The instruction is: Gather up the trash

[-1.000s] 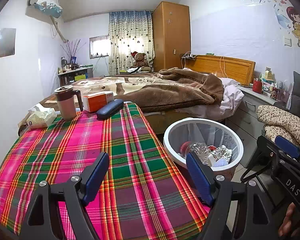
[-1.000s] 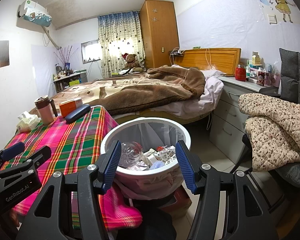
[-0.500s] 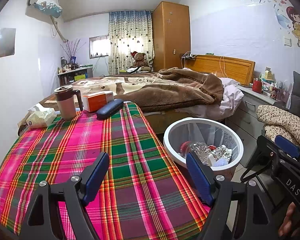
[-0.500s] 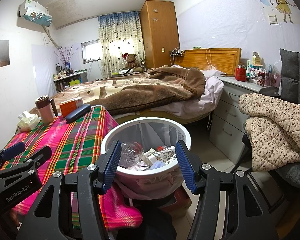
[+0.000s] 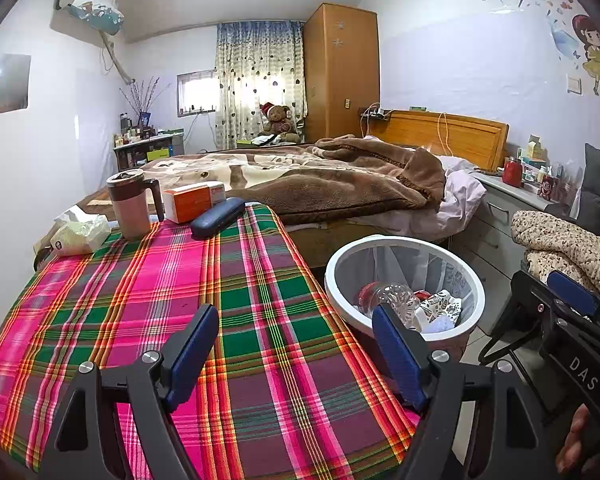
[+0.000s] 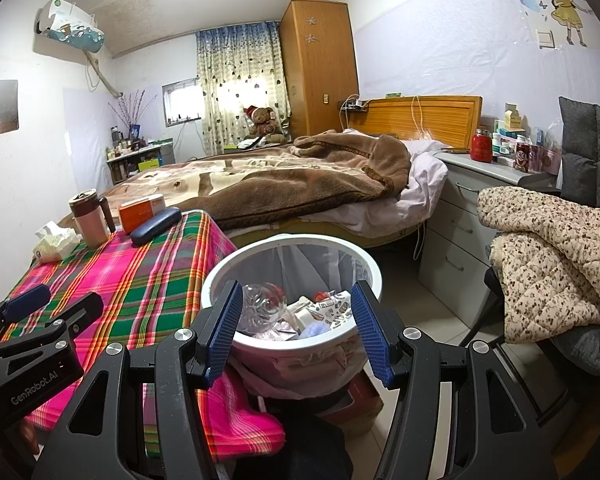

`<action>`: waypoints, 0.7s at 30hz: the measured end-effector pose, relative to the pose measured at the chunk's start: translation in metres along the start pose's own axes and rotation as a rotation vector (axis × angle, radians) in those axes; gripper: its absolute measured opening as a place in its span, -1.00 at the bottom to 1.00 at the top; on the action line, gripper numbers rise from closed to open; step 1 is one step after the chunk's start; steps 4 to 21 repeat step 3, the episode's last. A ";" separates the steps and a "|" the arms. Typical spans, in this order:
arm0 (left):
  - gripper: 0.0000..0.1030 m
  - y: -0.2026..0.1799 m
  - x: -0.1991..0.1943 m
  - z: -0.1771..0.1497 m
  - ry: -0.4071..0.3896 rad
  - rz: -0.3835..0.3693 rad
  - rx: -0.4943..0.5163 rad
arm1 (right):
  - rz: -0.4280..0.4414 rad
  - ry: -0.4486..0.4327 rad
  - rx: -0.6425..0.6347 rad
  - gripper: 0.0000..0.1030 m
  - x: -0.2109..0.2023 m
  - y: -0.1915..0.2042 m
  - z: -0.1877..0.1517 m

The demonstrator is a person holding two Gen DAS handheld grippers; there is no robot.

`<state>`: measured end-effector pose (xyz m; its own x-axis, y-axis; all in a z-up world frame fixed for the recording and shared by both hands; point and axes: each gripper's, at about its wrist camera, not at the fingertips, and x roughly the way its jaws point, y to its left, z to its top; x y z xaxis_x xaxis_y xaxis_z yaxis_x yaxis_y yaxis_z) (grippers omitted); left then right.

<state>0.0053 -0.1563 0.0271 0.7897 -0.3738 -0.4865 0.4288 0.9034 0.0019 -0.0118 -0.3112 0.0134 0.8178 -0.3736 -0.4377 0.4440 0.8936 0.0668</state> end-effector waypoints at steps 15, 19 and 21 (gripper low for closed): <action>0.53 0.000 0.000 0.000 0.001 0.003 -0.001 | 0.001 0.001 0.000 0.12 -0.001 0.000 0.000; 0.53 0.000 0.000 0.000 0.001 0.003 -0.001 | 0.001 0.001 0.000 0.12 -0.001 0.000 0.000; 0.53 0.000 0.000 0.000 0.001 0.003 -0.001 | 0.001 0.001 0.000 0.12 -0.001 0.000 0.000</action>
